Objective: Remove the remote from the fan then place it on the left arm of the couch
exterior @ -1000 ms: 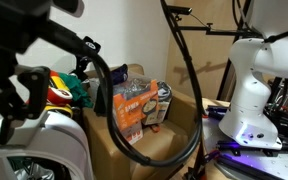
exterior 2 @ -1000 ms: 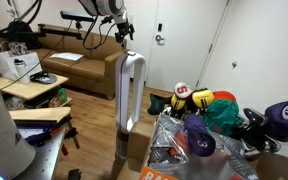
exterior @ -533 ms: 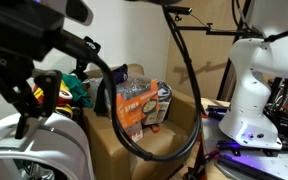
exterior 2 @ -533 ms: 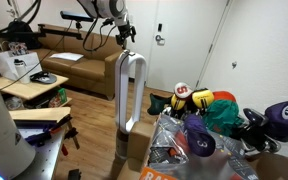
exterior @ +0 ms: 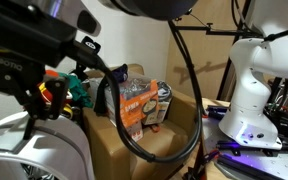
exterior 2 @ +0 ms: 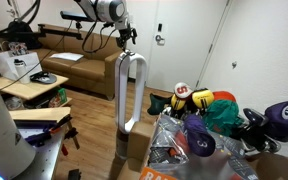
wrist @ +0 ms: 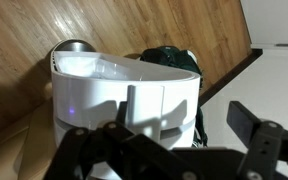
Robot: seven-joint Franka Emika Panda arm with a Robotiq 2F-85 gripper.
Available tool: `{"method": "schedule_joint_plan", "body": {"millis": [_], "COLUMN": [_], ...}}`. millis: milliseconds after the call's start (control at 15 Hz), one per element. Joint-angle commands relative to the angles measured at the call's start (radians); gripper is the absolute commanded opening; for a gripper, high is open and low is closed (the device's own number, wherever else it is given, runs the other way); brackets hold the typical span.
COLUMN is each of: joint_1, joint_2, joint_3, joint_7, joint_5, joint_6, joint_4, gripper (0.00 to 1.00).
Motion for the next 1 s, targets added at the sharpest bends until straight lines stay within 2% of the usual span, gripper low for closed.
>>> {"method": "schedule_joint_plan", "body": {"millis": [0,67,200,800,867,933], "joint_1": [-0.039,-0.044,-0.055,-0.096,-0.100,-0.105], "joint_2": [-0.037,-0.039,-0.041,-0.121,-0.127,-0.133], "joint_3": [0.027,0.028,0.037,0.083,0.088,0.096], "joint_7": [-0.019,-0.021,-0.034,-0.057,-0.055,-0.071], "joint_5": [0.046,0.050,0.065,0.108,0.111,0.124], "joint_6": [0.054,0.053,0.052,0.025,0.022,0.028], "joint_4": [-0.067,-0.072,-0.076,-0.088,-0.088,-0.090], "gripper": [1.00,0.75,0.68,0.08,0.10,0.46]}}
